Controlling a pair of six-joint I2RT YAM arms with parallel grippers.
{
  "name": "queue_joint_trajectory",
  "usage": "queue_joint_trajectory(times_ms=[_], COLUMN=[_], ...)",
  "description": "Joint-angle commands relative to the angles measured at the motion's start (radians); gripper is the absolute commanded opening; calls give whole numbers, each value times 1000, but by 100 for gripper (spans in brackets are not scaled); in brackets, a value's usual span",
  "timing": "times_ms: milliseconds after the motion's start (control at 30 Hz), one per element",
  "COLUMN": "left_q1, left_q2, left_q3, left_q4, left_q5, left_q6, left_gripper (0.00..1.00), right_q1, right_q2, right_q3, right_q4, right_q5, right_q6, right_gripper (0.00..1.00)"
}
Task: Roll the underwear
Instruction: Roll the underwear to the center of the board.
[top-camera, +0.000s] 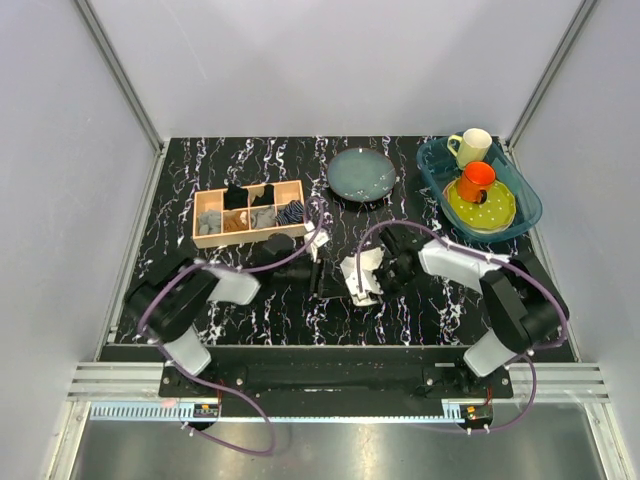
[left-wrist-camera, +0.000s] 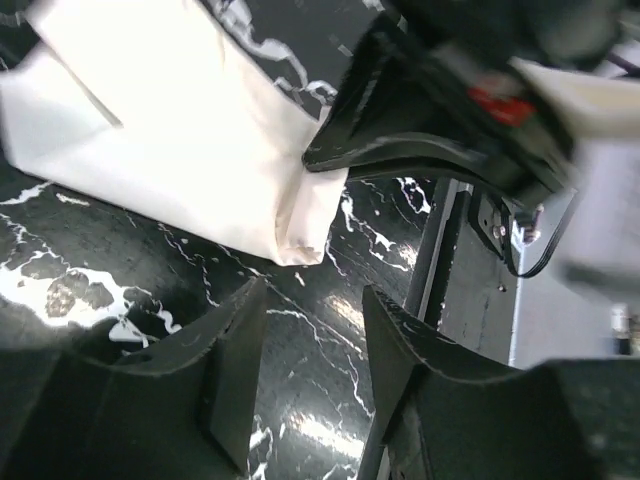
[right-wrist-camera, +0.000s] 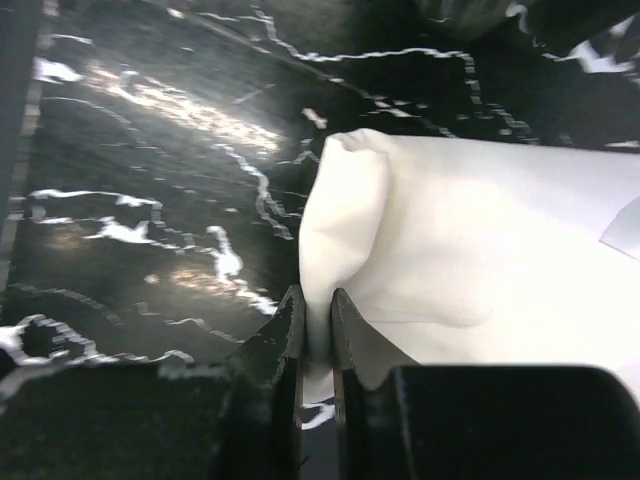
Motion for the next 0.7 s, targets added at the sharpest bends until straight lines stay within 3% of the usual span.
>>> queue_joint_trajectory(times_ms=[0,100,167,300,433,667], left_q1=[-31,-120,-235,-376,-468,-510], left_q2=[-244,-366,-430,-440,-343,-150], left_q3=[-209,-310,-359,-284,-164,8], left_q4=[246,290,271,96,-64,-164], left_q5=[-174,-243,-324,-439,-562,-608], left_q6=[214,388,526,690,810,896], left_gripper=[48,52,56,58,59,59], right_q1=[3,3,2,-3,-20,-61], right_q2=[71,148,217,320,393,420], right_q3=[132,224,278,338,379,412], right_q4=[-385,-534,-608,-657,-682,-703], right_q5=[-92,-149,-171,-182,-192,-222], right_q6=[28,39,47,80,93,94], right_gripper=[13,12,13,12,12,12])
